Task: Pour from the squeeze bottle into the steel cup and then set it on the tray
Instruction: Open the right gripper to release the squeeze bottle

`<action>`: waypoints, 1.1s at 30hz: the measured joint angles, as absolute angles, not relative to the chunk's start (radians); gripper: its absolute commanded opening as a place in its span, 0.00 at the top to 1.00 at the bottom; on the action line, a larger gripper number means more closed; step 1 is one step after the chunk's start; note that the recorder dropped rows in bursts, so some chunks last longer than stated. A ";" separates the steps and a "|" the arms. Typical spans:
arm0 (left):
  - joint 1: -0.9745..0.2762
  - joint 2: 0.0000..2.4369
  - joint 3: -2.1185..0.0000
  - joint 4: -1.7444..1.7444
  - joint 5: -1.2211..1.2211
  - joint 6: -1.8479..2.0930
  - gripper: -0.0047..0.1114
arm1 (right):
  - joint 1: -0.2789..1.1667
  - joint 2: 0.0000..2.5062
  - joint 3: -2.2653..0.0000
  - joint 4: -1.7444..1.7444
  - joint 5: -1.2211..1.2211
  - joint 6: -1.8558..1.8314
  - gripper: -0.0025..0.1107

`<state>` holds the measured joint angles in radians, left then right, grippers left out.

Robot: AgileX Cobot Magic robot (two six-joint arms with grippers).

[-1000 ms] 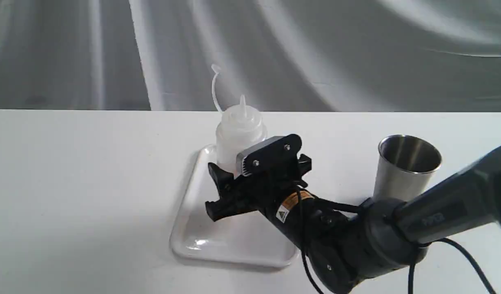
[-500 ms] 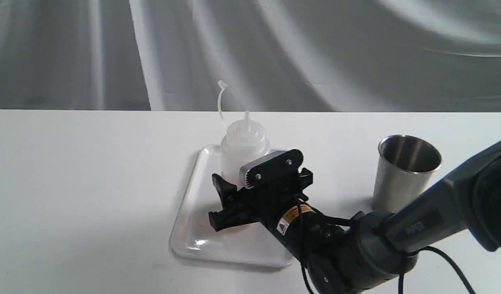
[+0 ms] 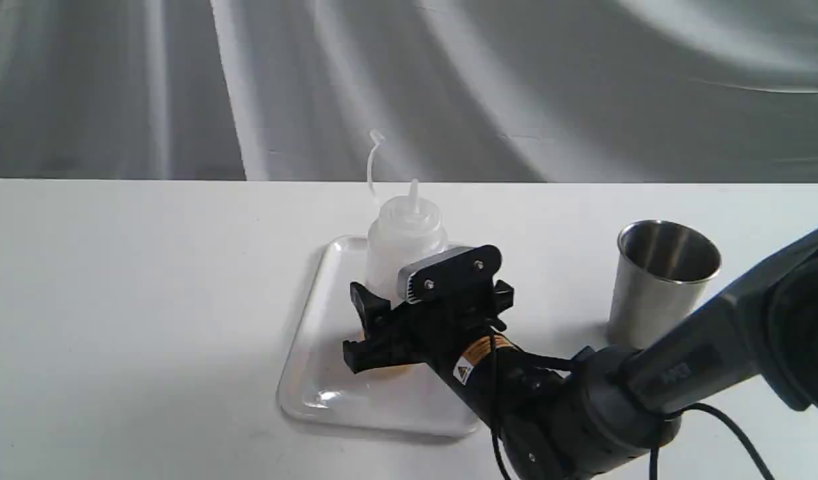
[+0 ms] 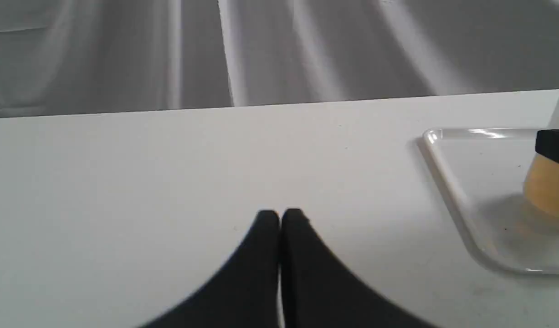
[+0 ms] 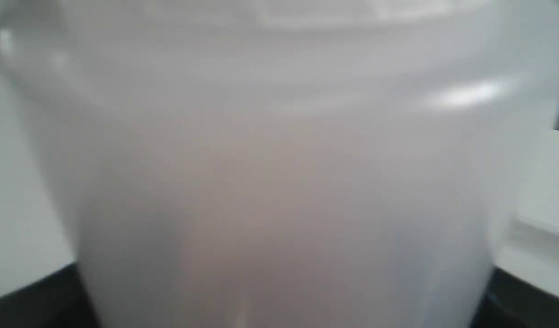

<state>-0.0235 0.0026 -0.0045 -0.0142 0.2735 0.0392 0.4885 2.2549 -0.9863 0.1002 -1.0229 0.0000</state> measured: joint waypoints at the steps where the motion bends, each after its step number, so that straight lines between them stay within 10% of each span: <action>1: -0.023 0.003 -0.004 -0.014 0.274 0.039 0.96 | 0.488 2.255 -0.986 0.100 -1.023 0.000 0.98; 26: -0.023 0.003 -0.004 -0.014 0.274 0.039 0.96 | 0.488 2.278 -0.986 0.102 -1.048 0.000 0.97; 33: -0.023 0.003 -0.004 -0.014 0.274 0.039 0.96 | 0.488 2.278 -0.986 0.102 -1.048 0.000 0.68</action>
<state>-0.0235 0.0026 -0.0045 -0.0142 0.2735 0.0392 0.4885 2.2783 -0.9863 0.1022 -1.0479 0.0000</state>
